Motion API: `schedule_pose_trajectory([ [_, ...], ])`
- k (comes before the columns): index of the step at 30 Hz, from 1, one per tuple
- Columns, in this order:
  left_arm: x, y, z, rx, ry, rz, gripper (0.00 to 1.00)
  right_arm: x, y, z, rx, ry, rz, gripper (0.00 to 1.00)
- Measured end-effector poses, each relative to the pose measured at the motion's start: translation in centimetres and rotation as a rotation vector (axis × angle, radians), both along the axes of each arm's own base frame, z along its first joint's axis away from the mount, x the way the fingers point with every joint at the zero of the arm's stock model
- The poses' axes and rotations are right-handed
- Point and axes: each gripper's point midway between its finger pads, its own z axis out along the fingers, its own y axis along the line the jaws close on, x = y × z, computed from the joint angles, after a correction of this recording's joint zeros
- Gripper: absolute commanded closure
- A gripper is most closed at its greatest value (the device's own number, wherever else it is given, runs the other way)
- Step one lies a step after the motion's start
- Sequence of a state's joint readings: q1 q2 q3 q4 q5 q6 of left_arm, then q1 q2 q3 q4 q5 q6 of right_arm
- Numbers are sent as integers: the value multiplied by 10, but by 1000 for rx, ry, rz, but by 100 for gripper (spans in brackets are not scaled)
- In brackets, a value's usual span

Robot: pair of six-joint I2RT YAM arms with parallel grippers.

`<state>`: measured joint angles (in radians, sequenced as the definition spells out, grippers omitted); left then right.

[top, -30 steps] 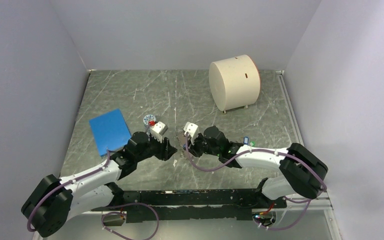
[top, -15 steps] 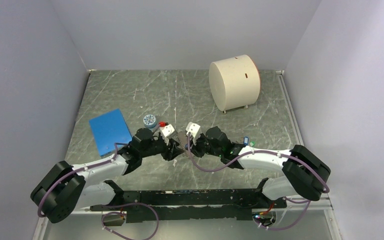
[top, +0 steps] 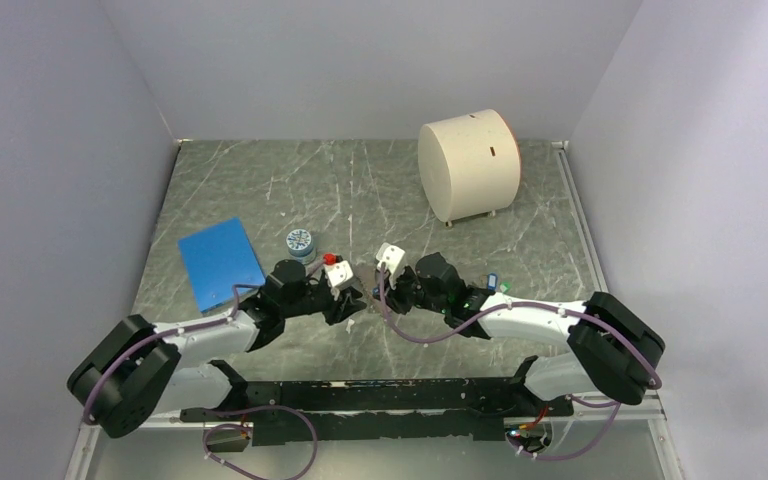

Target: Remove the keys from the keyring

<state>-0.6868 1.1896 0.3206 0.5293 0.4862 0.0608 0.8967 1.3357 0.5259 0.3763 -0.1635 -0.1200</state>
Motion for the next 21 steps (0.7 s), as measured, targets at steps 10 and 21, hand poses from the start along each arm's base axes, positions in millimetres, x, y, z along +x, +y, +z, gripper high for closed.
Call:
schedule_pose_trajectory([
  [10, 3, -4, -22, 45, -11, -37, 69, 0, -1, 3, 21, 0, 4, 100],
  [21, 12, -15, -23, 33, -48, -65, 74, -1, -1, 2, 27, 9, 12, 100],
])
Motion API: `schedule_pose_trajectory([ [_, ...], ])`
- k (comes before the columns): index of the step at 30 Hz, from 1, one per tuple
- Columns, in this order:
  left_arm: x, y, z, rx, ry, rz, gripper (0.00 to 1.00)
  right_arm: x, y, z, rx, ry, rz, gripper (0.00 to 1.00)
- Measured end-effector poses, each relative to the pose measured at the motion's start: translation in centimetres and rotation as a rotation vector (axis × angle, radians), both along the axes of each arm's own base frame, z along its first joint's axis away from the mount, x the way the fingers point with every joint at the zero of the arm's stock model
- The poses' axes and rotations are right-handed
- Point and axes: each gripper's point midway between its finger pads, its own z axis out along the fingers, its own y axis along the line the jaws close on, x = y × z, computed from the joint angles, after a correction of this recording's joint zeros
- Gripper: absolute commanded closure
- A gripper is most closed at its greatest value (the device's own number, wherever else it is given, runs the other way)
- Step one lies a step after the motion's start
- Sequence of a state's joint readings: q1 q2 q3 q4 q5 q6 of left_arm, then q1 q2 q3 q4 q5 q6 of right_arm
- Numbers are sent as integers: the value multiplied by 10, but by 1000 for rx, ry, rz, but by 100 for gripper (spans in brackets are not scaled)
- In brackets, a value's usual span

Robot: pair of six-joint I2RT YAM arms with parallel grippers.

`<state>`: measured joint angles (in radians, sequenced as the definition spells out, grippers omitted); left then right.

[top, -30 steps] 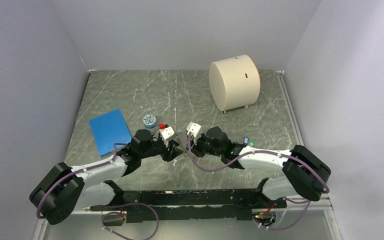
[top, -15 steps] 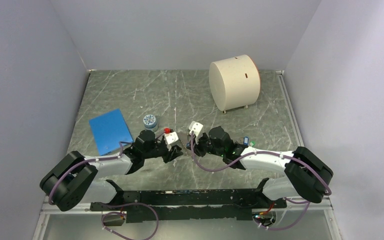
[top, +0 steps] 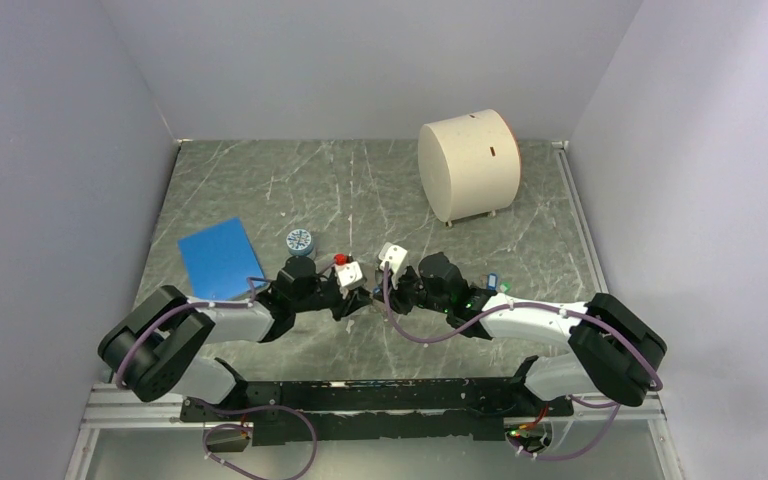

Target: Remove the keys from the keyring

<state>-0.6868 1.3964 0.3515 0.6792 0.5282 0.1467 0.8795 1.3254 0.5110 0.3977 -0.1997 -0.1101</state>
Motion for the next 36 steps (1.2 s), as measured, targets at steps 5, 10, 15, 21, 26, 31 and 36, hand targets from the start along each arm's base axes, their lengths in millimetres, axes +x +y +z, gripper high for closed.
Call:
schedule_pose_trajectory([
  [5, 1, -3, -2, -1, 1, -11, 89, -1, 0, 0, 4, 5, 6, 100],
  [10, 0, -5, 0, -3, -7, -36, 97, 1, -1, 1, 12, 6, -3, 100],
  [15, 0, -6, 1, -6, -12, -36, 97, 5, -10, 0, 29, 22, -41, 100],
  [21, 2, -5, 14, -21, -45, -29, 97, 14, -21, -6, 44, 59, -102, 100],
  [26, 3, -4, 23, -35, -68, -22, 97, 16, -20, -2, 63, 56, -107, 100],
  [31, 4, -1, 25, -42, -79, -2, 98, 15, -19, -1, 76, 50, -97, 100],
  [36, 1, 1, 27, -55, -82, 5, 97, 14, -17, -1, 80, 53, -84, 100],
])
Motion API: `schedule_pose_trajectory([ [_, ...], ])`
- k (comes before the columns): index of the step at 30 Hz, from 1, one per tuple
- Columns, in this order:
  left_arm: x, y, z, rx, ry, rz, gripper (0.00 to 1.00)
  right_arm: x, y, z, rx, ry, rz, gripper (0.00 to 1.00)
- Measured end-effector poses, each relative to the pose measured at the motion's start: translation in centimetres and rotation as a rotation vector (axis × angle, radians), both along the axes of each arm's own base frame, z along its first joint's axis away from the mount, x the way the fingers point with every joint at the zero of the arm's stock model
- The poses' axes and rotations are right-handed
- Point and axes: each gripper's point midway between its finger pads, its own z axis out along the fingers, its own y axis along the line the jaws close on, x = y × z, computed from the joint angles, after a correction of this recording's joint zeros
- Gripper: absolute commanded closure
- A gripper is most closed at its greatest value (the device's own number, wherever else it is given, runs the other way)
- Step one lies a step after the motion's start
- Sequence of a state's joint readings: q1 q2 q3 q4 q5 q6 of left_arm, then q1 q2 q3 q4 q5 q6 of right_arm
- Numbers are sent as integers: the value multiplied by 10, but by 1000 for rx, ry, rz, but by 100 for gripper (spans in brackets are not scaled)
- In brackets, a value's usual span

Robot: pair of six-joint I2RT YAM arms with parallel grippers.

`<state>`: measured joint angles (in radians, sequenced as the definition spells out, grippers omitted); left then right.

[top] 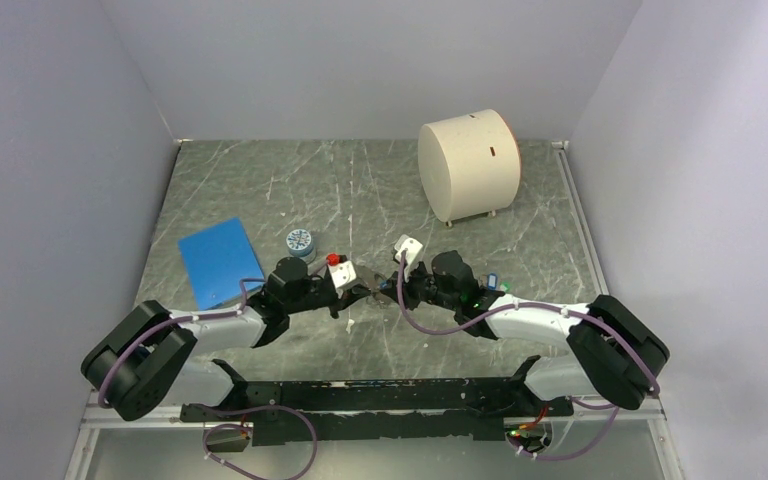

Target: Remove the keys from the keyring

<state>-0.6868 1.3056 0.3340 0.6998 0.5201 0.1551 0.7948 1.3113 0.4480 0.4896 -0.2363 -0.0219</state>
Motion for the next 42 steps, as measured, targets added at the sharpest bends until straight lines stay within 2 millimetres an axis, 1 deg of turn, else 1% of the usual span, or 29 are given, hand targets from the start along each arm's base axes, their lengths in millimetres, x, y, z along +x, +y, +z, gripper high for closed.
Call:
schedule_pose_trajectory([
  [12, 4, 2, 6, -45, 10, 37, 97, 0, 3, -4, 1, 4, 9, 100],
  [23, -7, 0, 3, -34, 26, -27, 97, 0, 4, 1, 23, 6, 20, 100],
  [30, -5, -2, 6, -21, 14, -47, 97, 2, 2, 6, 36, -4, 18, 100],
  [42, -7, -2, 3, 1, 16, -66, 97, -1, 0, 9, 42, -4, 28, 100],
])
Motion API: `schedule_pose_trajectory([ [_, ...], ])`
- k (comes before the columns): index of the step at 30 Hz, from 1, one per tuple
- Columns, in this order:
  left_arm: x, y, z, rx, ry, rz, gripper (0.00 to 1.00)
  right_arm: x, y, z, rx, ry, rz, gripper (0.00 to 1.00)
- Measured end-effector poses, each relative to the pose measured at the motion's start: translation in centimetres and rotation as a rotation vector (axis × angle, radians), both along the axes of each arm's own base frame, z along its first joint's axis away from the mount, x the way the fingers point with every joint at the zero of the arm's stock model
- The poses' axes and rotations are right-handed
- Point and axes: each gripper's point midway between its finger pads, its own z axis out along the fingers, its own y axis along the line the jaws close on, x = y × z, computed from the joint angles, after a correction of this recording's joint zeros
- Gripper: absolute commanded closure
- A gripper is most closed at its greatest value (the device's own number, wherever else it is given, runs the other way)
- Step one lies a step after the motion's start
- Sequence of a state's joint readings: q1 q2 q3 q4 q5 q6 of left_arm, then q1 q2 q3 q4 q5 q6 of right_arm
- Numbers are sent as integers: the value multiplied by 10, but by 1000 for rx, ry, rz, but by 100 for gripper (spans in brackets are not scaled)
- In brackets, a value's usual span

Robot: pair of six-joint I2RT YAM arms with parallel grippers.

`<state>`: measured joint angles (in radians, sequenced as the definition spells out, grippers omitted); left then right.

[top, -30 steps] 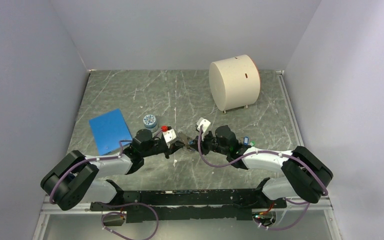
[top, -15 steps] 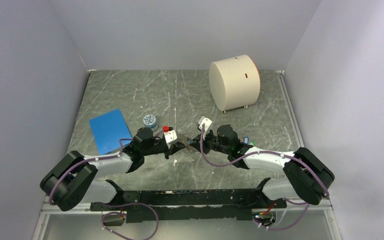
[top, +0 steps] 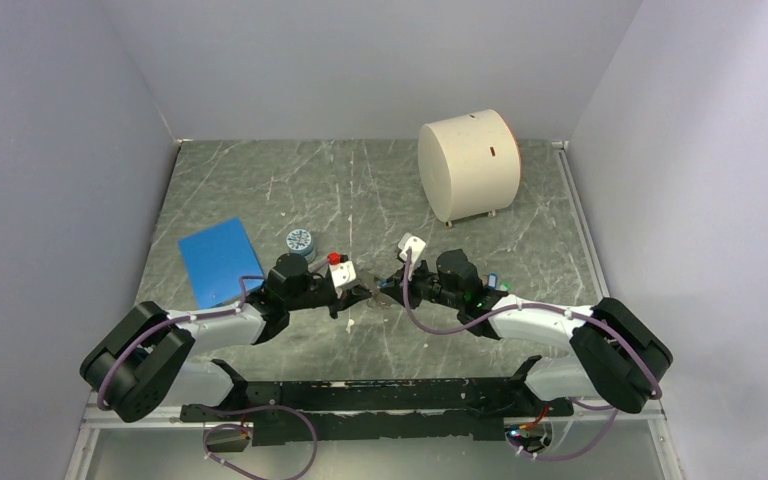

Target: Remove the keys from the keyring

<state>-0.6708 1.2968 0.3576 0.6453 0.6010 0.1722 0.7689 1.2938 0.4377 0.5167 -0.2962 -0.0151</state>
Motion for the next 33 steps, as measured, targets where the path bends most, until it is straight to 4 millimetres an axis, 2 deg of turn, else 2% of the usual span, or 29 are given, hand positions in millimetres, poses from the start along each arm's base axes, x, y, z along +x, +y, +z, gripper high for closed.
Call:
schedule_pose_trajectory([
  [12, -2, -2, -3, 23, 11, -27, 98, -2, 1, 1, 4, 0, 18, 100],
  [22, -4, -2, -11, 56, 52, -40, 97, -12, 3, 2, -17, -21, 59, 100],
  [33, -11, -5, -13, 63, 88, -84, 94, -21, 13, 5, -43, -43, 115, 100],
])
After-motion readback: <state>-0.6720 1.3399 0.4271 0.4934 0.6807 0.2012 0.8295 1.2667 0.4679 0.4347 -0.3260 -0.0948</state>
